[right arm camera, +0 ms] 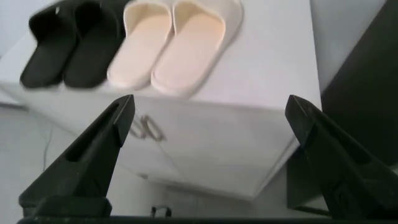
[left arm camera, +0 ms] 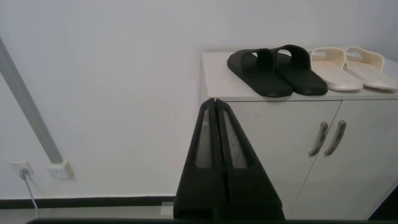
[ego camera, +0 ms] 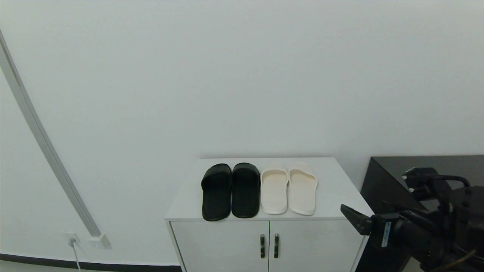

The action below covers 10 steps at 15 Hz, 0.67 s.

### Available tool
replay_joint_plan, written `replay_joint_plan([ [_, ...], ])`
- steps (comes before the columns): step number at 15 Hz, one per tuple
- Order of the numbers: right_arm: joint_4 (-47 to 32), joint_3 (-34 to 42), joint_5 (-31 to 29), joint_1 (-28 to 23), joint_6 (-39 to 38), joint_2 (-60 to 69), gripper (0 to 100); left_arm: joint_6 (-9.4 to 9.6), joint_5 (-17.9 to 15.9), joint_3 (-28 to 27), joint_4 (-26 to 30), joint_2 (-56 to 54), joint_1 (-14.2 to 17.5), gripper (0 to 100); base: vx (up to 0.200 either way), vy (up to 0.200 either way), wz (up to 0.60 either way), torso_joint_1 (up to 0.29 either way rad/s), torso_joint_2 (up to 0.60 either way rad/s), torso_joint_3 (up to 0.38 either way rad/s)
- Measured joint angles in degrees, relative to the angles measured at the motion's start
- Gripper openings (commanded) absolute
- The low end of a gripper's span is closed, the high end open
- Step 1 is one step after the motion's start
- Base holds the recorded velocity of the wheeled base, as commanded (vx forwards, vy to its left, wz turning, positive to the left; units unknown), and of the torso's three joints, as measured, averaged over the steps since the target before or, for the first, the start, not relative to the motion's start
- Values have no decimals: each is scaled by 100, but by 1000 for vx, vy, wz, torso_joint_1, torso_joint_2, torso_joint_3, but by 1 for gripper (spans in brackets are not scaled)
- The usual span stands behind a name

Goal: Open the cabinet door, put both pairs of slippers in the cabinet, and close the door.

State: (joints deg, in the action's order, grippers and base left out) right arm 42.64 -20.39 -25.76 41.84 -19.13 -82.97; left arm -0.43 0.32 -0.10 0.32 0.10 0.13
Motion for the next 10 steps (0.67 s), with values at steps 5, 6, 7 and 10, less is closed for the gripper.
replay_joint_plan([
  [5, -2, -719, -591, 482, -57, -923, 100, -1, 1, 0, 0, 0, -6, 0, 0, 0, 0, 0, 0, 0],
  [6, 2, -887, -730, 507, -60, -1107, 100, 0, 0, 0, 1, 0, -6, 0, 0, 0, 0, 0, 0, 0],
  [7, 0, -1042, -820, 535, -57, -1297, 100, 0, 0, 0, 1, 0, -6, 0, 0, 0, 0, 0, 0, 0],
  [10, 0, -1502, -845, 562, -63, -1819, 100, 2, 0, 0, 1, 0, -6, 0, 0, 0, 0, 0, 0, 0],
])
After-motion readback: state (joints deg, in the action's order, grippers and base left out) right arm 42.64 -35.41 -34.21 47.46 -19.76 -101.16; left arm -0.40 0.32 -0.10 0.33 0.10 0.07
